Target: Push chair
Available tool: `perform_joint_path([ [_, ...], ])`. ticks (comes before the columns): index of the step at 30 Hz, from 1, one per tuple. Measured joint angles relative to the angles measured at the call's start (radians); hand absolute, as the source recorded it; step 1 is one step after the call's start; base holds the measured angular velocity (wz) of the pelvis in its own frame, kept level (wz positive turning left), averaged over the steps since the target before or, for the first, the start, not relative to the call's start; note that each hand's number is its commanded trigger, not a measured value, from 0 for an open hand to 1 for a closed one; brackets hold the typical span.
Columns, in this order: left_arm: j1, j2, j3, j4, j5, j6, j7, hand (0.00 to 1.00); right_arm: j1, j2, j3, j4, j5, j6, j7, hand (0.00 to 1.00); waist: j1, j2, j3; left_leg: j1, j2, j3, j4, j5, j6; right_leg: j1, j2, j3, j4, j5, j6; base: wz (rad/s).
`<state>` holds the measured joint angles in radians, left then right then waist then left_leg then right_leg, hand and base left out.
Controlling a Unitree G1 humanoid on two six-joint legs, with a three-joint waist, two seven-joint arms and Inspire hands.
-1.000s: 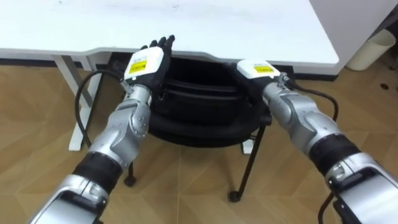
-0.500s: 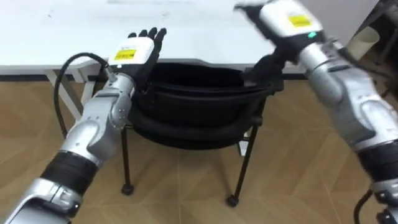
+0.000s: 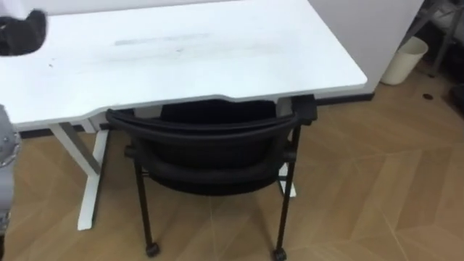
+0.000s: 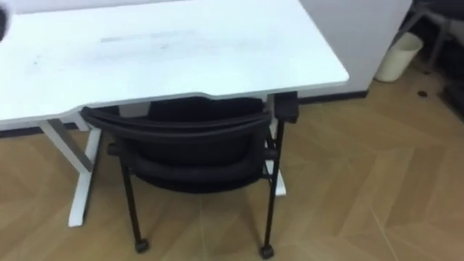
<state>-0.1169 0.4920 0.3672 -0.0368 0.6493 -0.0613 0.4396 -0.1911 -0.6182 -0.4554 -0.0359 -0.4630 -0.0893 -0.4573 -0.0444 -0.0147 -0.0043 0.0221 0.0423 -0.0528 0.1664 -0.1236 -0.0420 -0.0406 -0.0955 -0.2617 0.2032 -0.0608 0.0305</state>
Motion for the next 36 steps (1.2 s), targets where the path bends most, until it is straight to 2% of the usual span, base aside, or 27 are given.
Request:
perform_joint_path([
  [2,0.040,-0.001,0.041,0.000,-0.031,-0.001,0.041,0.00,0.029,0.000,-0.062,0.000,0.061,-0.008,-0.062,0.00,-0.006,-0.004,0.0022,0.000,0.001,0.011,0.001,-0.007,0.003,-0.003,0.002,0.012,-0.003,-0.001,0.002,-0.15],
  [5,0.100,-0.005,0.120,-0.003,-0.109,-0.033,0.128,0.00,0.121,0.000,-0.165,0.003,0.184,-0.042,-0.151,0.00,-0.005,0.000,0.0025,0.008,0.003,0.034,0.001,-0.023,0.009,0.002,0.010,0.039,-0.021,0.003,0.007,-0.22],
  [7,0.194,-0.018,0.193,-0.003,-0.230,-0.059,0.215,0.00,0.229,0.010,-0.235,0.001,0.344,-0.059,-0.211,0.00,-0.006,0.012,0.0026,0.024,0.003,0.050,-0.006,-0.036,0.014,0.005,0.012,0.058,-0.021,0.003,0.005,-0.20],
  [8,0.221,-0.024,0.207,-0.001,-0.269,-0.064,0.237,0.00,0.266,0.023,-0.255,0.000,0.393,-0.065,-0.229,0.00,-0.006,0.013,0.0016,0.028,0.003,0.053,-0.010,-0.038,0.015,0.006,0.012,0.059,-0.020,0.001,0.005,-0.17],
  [9,0.278,-0.057,0.239,-0.001,-0.349,-0.077,0.275,0.00,0.341,0.065,-0.288,-0.004,0.494,-0.075,-0.256,0.00,-0.004,0.016,0.0005,0.038,0.003,0.060,-0.019,-0.041,0.017,0.007,0.012,0.065,-0.017,-0.006,0.007,-0.12],
  [10,0.333,-0.109,0.258,0.003,-0.438,-0.082,0.320,0.00,0.405,0.122,-0.314,-0.004,0.600,-0.080,-0.277,0.00,-0.005,0.021,-0.0027,0.044,0.003,0.066,-0.023,-0.047,0.019,0.007,0.012,0.070,-0.017,-0.011,0.010,-0.13],
  [11,0.358,-0.138,0.260,0.014,-0.484,-0.085,0.343,0.00,0.437,0.153,-0.325,-0.001,0.655,-0.084,-0.285,0.00,-0.005,0.024,-0.0049,0.045,0.003,0.069,-0.022,-0.051,0.020,0.007,0.012,0.071,-0.016,-0.014,0.011,-0.12],
  [12,0.408,-0.186,0.259,0.060,-0.594,-0.092,0.367,0.00,0.493,0.213,-0.338,0.016,0.779,-0.085,-0.291,0.00,0.000,0.024,-0.0054,0.051,0.003,0.075,-0.023,-0.057,0.022,0.007,0.011,0.076,-0.008,-0.022,0.014,-0.11],
  [13,0.453,-0.211,0.257,0.135,-0.695,-0.091,0.378,0.00,0.533,0.268,-0.339,0.058,0.893,-0.084,-0.292,0.00,-0.002,0.030,-0.0076,0.060,0.002,0.078,-0.022,-0.065,0.022,0.006,0.011,0.081,0.010,-0.037,0.015,-0.09],
  [14,0.472,-0.221,0.255,0.176,-0.741,-0.091,0.379,0.00,0.558,0.294,-0.339,0.083,0.943,-0.083,-0.290,0.00,-0.003,0.024,-0.0045,0.061,0.002,0.078,-0.020,-0.072,0.021,0.005,0.010,0.083,0.022,-0.046,0.016,-0.05],
  [16,0.533,-0.271,0.252,0.331,-0.887,-0.092,0.378,0.00,0.628,0.374,-0.332,0.216,1.106,-0.082,-0.261,0.00,-0.002,0.024,-0.0076,0.062,0.003,0.079,0.002,-0.096,0.022,-0.001,0.007,0.087,0.056,-0.075,0.019,-0.02],
  [17,0.553,-0.279,0.246,0.379,-0.915,-0.097,0.378,0.00,0.645,0.385,-0.323,0.263,1.135,-0.084,-0.249,0.00,-0.002,0.025,-0.0078,0.063,0.004,0.080,0.003,-0.099,0.021,-0.001,0.007,0.087,0.057,-0.078,0.020,0.00],
  [19,0.590,-0.288,0.168,0.627,-0.997,-0.107,0.331,0.00,0.682,0.416,-0.255,0.532,1.162,-0.084,-0.172,0.00,-0.007,0.023,-0.0106,0.067,0.006,0.080,0.000,-0.103,0.020,0.005,0.007,0.084,0.052,-0.082,0.021,0.04],
  [21,0.612,-0.311,0.101,0.789,-1.039,-0.098,0.273,0.00,0.679,0.441,-0.209,0.732,1.171,-0.073,-0.114,0.00,-0.015,0.024,-0.0107,0.071,0.007,0.077,0.003,-0.112,0.022,0.015,0.007,0.083,0.050,-0.087,0.023,0.05],
  [22,0.616,-0.330,0.079,0.890,-1.039,-0.090,0.226,0.00,0.677,0.453,-0.184,0.859,1.166,-0.058,-0.075,0.00,-0.017,0.022,-0.0139,0.077,0.007,0.076,0.004,-0.116,0.023,0.022,0.006,0.084,0.050,-0.093,0.026,0.05],
  [23,0.615,-0.336,0.071,0.941,-1.039,-0.087,0.203,0.00,0.673,0.459,-0.177,0.918,1.156,-0.055,-0.056,0.00,-0.017,0.020,-0.0172,0.078,0.007,0.076,0.005,-0.118,0.024,0.022,0.005,0.084,0.052,-0.095,0.027,0.00],
  [24,0.616,-0.349,0.059,1.015,-1.038,-0.066,0.159,0.00,0.661,0.466,-0.151,1.029,1.135,-0.042,-0.020,0.00,-0.017,0.017,-0.0193,0.080,0.006,0.077,0.005,-0.121,0.025,0.025,0.005,0.085,0.050,-0.096,0.028,0.00],
  [26,0.610,-0.360,0.033,1.107,-1.037,-0.032,0.089,0.00,0.644,0.468,-0.089,1.163,1.098,-0.015,0.035,0.00,-0.020,0.017,-0.0184,0.088,0.005,0.078,0.005,-0.124,0.027,0.033,0.005,0.087,0.046,-0.096,0.029,-0.02],
  [28,0.585,-0.361,-0.023,1.191,-0.984,0.016,-0.008,0.00,0.610,0.468,0.032,1.291,1.003,0.044,0.123,0.00,-0.018,0.021,-0.0162,0.109,0.008,0.077,0.002,-0.129,0.027,0.061,0.010,0.084,0.030,-0.094,0.032,0.00],
  [29,0.570,-0.361,-0.038,1.209,-0.971,0.030,-0.027,0.00,0.596,0.469,0.059,1.312,0.974,0.060,0.140,0.00,-0.017,0.023,-0.0165,0.113,0.008,0.078,0.002,-0.130,0.028,0.065,0.010,0.085,0.030,-0.094,0.032,0.00],
  [30,0.548,-0.361,-0.072,1.239,-0.959,0.054,-0.066,0.00,0.570,0.472,0.098,1.336,0.924,0.091,0.168,0.00,-0.017,0.028,-0.0131,0.123,0.008,0.080,0.001,-0.131,0.029,0.073,0.011,0.088,0.030,-0.094,0.033,-0.05],
  [31,0.509,-0.361,-0.109,1.256,-0.959,0.079,-0.102,0.00,0.533,0.472,0.131,1.354,0.881,0.113,0.190,0.00,-0.019,0.031,-0.0120,0.130,0.008,0.081,0.001,-0.132,0.029,0.080,0.011,0.089,0.028,-0.093,0.034,-0.04],
  [33,0.462,-0.357,-0.175,1.276,-0.934,0.108,-0.149,0.00,0.479,0.472,0.170,1.355,0.801,0.144,0.211,0.00,-0.027,0.035,-0.0090,0.129,0.006,0.083,0.002,-0.132,0.030,0.078,0.012,0.093,0.030,-0.091,0.034,-0.04],
  [34,0.427,-0.357,-0.209,1.273,-0.914,0.125,-0.176,0.00,0.438,0.472,0.179,1.349,0.758,0.157,0.215,0.00,-0.031,0.037,-0.0079,0.129,0.006,0.085,0.002,-0.132,0.030,0.076,0.012,0.092,0.032,-0.090,0.034,-0.05],
  [36,0.372,-0.356,-0.259,1.268,-0.909,0.138,-0.214,0.00,0.388,0.468,0.200,1.335,0.737,0.163,0.220,0.00,-0.033,0.039,-0.0048,0.130,0.006,0.088,0.002,-0.132,0.030,0.074,0.013,0.092,0.032,-0.090,0.034,-0.04],
])
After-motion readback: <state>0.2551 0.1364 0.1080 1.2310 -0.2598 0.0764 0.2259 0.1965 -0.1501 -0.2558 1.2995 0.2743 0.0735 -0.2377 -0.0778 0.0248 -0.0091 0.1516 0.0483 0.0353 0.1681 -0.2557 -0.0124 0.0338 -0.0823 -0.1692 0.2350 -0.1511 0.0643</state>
